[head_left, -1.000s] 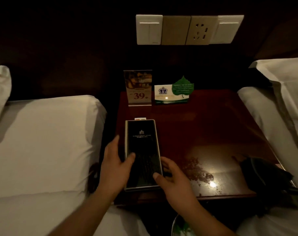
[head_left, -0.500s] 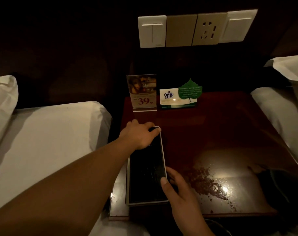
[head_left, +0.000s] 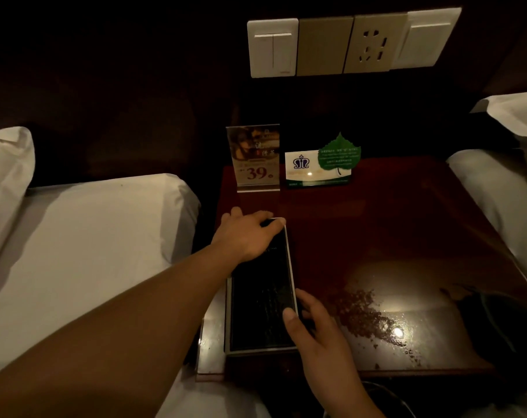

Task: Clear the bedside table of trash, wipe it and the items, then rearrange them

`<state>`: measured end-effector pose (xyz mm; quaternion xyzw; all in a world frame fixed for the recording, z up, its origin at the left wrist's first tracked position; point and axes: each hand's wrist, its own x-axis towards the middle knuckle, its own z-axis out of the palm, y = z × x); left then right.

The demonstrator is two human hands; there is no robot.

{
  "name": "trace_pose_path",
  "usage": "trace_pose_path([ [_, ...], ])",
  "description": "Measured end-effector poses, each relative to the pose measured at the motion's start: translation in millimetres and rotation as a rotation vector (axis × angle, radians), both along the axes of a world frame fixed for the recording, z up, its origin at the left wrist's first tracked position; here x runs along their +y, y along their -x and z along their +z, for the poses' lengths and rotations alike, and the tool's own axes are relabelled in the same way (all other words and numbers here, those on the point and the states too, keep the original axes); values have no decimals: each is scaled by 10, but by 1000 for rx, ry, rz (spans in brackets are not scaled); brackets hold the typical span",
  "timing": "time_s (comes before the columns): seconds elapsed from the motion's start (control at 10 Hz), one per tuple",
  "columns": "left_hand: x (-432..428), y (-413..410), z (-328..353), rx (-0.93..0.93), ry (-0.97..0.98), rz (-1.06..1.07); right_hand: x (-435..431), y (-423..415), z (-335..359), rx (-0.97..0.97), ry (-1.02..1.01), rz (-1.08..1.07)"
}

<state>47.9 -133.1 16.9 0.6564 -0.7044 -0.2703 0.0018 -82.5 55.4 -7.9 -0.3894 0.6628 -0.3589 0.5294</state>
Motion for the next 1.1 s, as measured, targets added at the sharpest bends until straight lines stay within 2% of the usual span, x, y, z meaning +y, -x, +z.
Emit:
trace_pose_path([
  [0.2, 9, 26, 22, -34, 28, -10, 16, -5, -25, -10, 25, 5],
  [0.6, -51, 7, -8, 74, 7, -5, 51, -25, -12, 7, 45, -14],
  [0.7, 0, -27, -60, 149, 53, 7, 56, -28, -11, 9, 39, -15],
  [0.8, 157, -102, -99, 330, 170, 151, 51, -20, -19, 2, 52, -17],
  [0.9, 514, -196, -187, 395, 269, 194, 59, -18, -26, -4, 59, -3],
  [1.1, 1218, -391, -246, 552, 204, 228, 77, 13, 85, -17, 43, -47],
])
